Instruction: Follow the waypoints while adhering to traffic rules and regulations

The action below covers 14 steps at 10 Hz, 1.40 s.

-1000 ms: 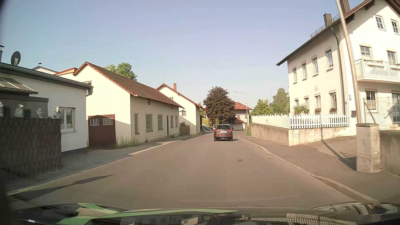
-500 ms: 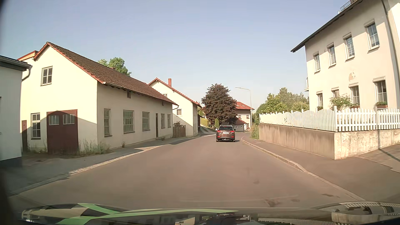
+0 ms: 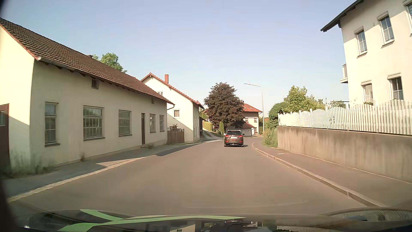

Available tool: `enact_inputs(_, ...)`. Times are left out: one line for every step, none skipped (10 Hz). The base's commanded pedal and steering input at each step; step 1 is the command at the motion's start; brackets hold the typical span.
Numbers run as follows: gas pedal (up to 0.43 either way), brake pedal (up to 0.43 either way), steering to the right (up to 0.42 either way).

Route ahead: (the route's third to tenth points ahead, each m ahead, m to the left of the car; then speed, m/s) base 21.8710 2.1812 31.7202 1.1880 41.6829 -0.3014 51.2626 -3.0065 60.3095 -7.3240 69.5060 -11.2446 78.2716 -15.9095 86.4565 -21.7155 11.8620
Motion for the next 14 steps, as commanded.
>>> enact_inputs(0.008, 0.0, 0.006)
enact_inputs(0.02, 0.0, 0.007)
enact_inputs(0.02, 0.0, 0.008)
enact_inputs(0.02, 0.0, 0.008)
enact_inputs(0.02, 0.0, 0.008)
enact_inputs(0.028, 0.0, 0.008)
enact_inputs(0.02, 0.0, 0.01)
enact_inputs(0.0, 0.0, 0.015)
enact_inputs(0.0, 0.0, 0.015)
enact_inputs(0.0, 0.0, 0.015)
enact_inputs(0.0, 0.0, 0.015)
enact_inputs(0.0, 0.0, 0.015)
enact_inputs(0.0, 0.0, 0.016)
enact_inputs(0.0, 0.0, 0.015)
